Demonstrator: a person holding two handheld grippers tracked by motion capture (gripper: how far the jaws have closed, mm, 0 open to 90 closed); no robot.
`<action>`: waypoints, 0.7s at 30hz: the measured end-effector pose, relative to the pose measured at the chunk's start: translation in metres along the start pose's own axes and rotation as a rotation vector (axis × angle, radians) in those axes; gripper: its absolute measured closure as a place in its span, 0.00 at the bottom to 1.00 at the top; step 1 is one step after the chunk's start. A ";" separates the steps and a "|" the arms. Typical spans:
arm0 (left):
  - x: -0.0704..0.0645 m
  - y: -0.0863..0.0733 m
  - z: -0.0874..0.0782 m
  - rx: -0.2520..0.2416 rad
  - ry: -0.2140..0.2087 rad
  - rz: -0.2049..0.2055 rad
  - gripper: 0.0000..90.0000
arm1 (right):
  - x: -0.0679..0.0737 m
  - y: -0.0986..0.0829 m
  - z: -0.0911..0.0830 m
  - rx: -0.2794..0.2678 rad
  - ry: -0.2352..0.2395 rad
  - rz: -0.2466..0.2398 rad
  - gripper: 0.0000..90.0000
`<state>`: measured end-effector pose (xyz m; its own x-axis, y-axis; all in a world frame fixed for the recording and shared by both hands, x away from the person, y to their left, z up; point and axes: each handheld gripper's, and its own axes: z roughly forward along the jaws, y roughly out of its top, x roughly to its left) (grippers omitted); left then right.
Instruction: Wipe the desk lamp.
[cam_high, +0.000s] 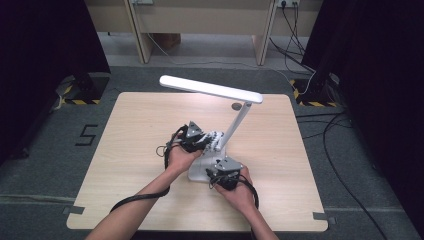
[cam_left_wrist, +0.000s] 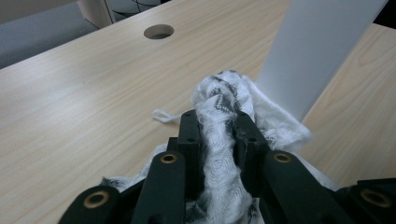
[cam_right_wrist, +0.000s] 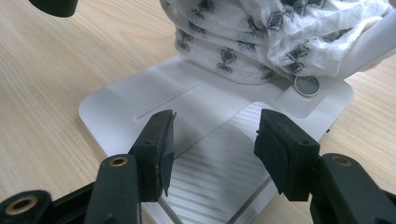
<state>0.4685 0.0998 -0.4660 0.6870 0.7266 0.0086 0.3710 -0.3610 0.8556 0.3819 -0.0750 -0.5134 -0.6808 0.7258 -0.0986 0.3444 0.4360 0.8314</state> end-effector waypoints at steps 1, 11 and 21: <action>0.001 -0.001 0.000 0.010 -0.001 -0.003 0.84 | 0.000 0.000 0.000 0.000 0.000 0.001 0.52; 0.005 -0.010 0.004 0.077 0.022 -0.011 0.84 | 0.000 0.000 0.000 0.001 -0.001 -0.002 0.52; 0.013 -0.019 0.002 0.116 0.052 -0.008 0.84 | 0.000 0.000 0.000 0.000 -0.001 0.001 0.52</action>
<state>0.4721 0.1150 -0.4831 0.6511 0.7583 0.0313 0.4483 -0.4175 0.7904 0.3818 -0.0749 -0.5136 -0.6796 0.7269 -0.0985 0.3452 0.4353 0.8315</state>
